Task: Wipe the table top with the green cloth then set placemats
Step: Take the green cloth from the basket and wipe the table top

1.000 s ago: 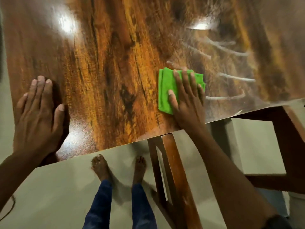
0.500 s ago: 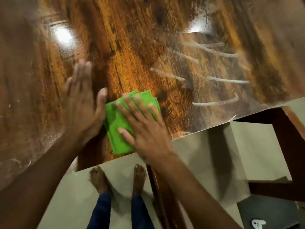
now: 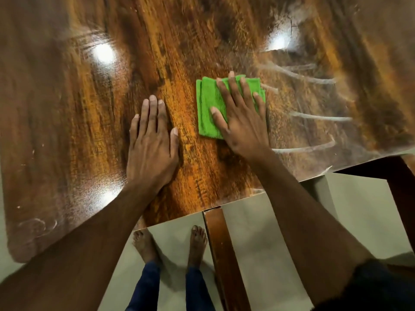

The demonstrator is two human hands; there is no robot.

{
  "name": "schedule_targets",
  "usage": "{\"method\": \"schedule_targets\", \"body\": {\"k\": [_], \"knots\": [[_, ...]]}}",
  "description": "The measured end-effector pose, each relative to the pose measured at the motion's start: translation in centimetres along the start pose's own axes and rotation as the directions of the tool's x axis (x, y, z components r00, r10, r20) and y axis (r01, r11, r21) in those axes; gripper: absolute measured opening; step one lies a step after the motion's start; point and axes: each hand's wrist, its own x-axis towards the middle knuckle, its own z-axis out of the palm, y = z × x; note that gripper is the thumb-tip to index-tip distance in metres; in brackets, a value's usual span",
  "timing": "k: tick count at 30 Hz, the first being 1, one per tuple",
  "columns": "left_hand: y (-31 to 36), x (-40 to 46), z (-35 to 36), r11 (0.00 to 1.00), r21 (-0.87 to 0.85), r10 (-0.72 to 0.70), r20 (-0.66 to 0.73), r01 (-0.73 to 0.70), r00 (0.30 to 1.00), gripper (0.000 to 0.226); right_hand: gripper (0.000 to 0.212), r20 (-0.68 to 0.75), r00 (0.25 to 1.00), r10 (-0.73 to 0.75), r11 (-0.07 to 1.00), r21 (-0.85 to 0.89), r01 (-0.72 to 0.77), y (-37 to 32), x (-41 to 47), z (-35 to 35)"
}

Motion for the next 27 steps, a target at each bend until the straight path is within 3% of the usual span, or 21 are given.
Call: {"method": "schedule_targets", "body": {"k": [4,11,16,22,27], "knots": [[0.2,0.0,-0.4,1.0,-0.016,-0.003,0.006,0.004,1.0,0.065,0.068,-0.011,1.0,-0.006,1.0,0.007,0.006,-0.3,0.1,0.2],[0.3,0.0,-0.3,1.0,0.01,0.0,0.001,0.0,1.0,0.065,0.07,0.102,0.995,0.004,0.998,-0.06,0.002,-1.4,-11.4,-0.4],[0.3,0.1,-0.2,1.0,0.024,-0.003,-0.001,0.003,1.0,0.065,0.071,0.138,0.99,-0.038,0.998,-0.035,0.043,-3.7,-14.0,0.2],[0.2,-0.1,-0.1,1.0,0.007,-0.002,0.001,0.002,1.0,0.067,0.07,0.079,0.993,-0.083,0.995,-0.055,0.088,-1.3,-10.7,-0.1],[0.2,0.0,-0.1,1.0,0.0,-0.007,0.006,0.007,1.0,0.066,0.068,0.006,1.0,-0.013,1.0,0.008,0.013,2.3,0.5,-0.5]]}}
